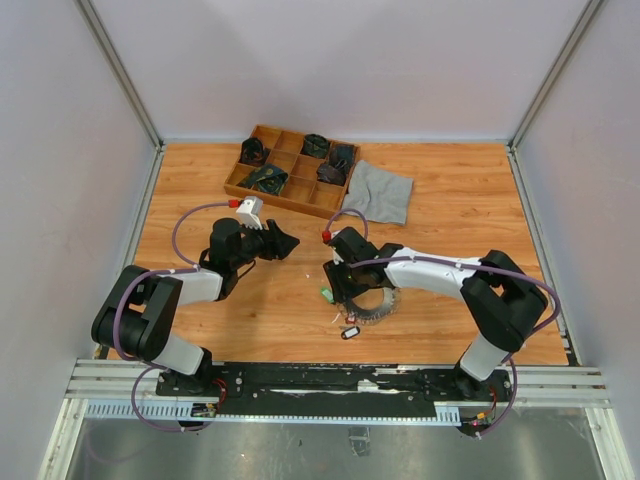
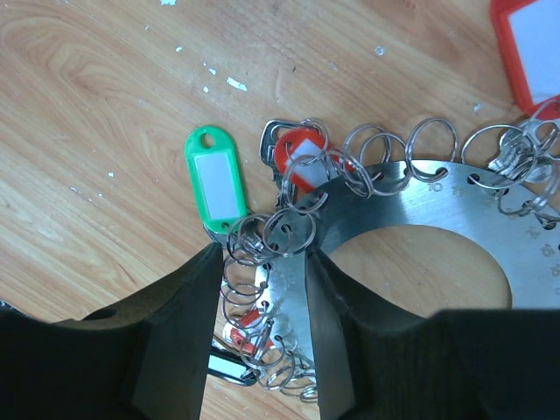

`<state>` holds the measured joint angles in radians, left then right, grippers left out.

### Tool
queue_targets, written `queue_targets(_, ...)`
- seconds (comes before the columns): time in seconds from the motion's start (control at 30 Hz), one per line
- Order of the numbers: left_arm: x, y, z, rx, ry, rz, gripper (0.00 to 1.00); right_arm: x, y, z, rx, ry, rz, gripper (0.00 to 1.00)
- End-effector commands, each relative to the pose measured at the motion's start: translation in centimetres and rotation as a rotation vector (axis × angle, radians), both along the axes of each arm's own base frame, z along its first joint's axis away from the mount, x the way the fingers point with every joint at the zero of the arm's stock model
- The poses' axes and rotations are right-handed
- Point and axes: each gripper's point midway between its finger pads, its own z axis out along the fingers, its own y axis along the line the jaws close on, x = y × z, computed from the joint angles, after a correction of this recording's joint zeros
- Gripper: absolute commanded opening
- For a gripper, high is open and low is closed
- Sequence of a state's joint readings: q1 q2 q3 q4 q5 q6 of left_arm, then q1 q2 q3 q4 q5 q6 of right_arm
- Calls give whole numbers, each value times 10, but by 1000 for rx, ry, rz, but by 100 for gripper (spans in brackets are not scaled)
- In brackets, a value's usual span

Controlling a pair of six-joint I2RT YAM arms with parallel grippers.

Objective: Put the keys on the keyring

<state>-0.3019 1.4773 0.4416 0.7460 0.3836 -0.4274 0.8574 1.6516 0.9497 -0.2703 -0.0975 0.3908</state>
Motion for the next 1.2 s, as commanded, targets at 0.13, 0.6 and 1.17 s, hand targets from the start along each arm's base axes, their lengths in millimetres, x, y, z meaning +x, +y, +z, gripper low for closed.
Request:
queue_targets(0.13,6,2,6,3,-26,1,60,-17,10,-9,-20,47,154,38)
queue_targets(0.6,5,1,7,2,-26,0,60,-28,32,22,134,-64,283,52)
queue_targets(1.17,5,0,6,-3,-23,-7,60,-61,-45,16,-46,99,-113,38)
